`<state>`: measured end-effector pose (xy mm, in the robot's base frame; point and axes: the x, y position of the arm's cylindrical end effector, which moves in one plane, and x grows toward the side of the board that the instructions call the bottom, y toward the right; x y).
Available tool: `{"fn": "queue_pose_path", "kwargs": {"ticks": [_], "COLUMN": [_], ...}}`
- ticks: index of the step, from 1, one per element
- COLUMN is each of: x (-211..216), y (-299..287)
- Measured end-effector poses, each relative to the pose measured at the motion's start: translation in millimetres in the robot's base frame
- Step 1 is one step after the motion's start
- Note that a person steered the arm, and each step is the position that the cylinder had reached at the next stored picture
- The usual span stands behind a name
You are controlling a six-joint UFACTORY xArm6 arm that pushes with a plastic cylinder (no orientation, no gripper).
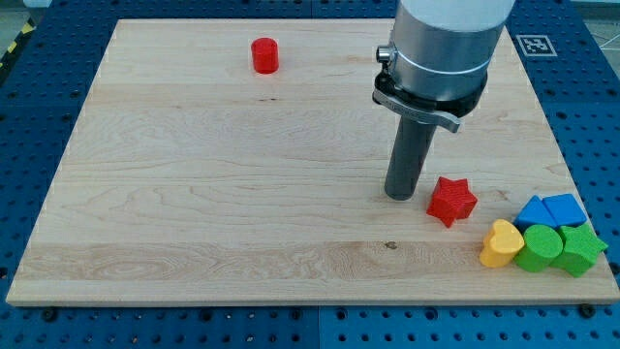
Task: Push red star to the left of blue triangle
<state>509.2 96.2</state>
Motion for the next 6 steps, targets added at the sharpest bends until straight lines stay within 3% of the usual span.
{"fn": "queue_pose_path", "kwargs": {"ticks": [6], "x": [2], "y": [73]}}
